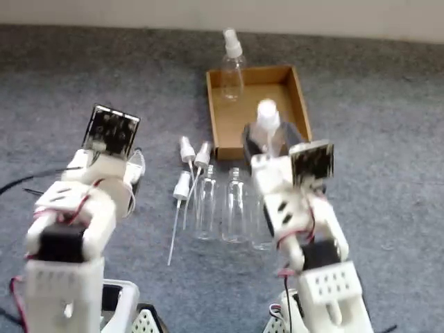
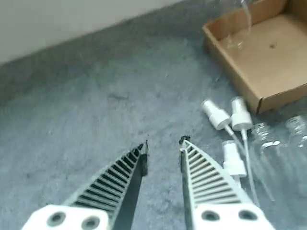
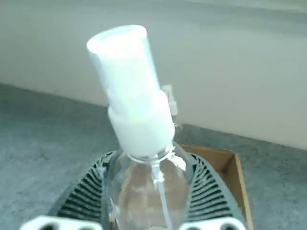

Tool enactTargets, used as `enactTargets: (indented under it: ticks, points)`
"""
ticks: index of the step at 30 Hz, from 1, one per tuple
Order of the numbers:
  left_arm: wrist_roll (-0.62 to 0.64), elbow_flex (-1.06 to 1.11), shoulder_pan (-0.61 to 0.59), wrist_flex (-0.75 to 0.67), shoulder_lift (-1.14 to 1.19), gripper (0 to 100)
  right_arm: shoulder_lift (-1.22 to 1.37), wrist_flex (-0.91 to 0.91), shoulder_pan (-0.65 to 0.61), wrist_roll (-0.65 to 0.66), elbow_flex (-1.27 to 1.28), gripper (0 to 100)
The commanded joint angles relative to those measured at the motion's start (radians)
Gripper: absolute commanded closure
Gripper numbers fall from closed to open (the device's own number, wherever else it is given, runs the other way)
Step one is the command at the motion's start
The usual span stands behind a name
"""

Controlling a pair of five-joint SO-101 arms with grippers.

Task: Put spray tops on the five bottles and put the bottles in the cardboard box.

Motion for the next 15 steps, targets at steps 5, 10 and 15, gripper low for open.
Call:
enactTargets:
  ticks: [5, 10, 15]
  points:
    - [0.081, 0.407, -0.134, -0.416, -0.005, 89, 0.555, -0.283, 0.090, -0.006, -0.389, 99.5]
    - [0.083, 0.479, -0.133, -0.522, 0.001, 89, 0.854, -0.481, 0.093, -0.006, -0.501, 99.5]
    - [0.083, 0.486, -0.133, -0.528, 0.001, 89, 1.112, -0.616, 0.136, -0.006, -0.591, 99.5]
